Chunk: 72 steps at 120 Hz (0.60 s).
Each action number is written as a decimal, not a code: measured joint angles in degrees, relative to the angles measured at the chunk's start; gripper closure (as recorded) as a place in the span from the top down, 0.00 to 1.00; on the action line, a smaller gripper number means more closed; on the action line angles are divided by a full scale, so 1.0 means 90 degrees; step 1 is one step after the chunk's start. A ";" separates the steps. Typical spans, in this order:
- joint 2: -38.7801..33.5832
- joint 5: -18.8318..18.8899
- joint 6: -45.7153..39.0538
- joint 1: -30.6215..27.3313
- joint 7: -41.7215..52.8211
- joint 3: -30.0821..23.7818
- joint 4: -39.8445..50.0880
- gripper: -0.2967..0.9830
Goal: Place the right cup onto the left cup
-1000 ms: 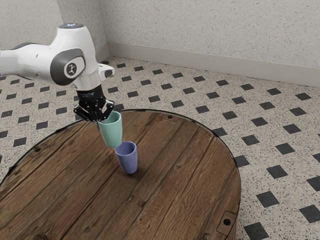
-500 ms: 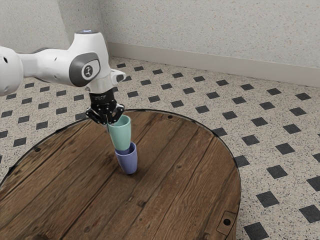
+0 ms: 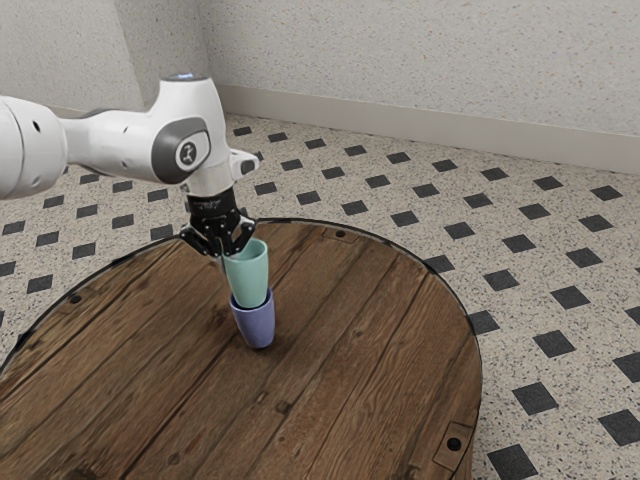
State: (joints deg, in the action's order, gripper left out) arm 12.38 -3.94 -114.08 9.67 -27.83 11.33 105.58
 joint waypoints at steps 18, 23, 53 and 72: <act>-0.0135 -0.0087 -0.0071 0.0005 0.0029 -0.0030 0.0027 0.40; -0.0264 -0.0082 -0.0070 0.0020 0.0035 -0.0030 0.0038 0.46; -0.0983 0.0242 -0.0010 0.0029 0.0127 -0.0150 0.0017 0.67; -0.1181 0.0785 0.0290 0.0114 0.0345 -0.0217 -0.0368 0.72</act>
State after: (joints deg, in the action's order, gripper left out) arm 1.75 3.12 -111.46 10.70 -24.72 9.38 102.26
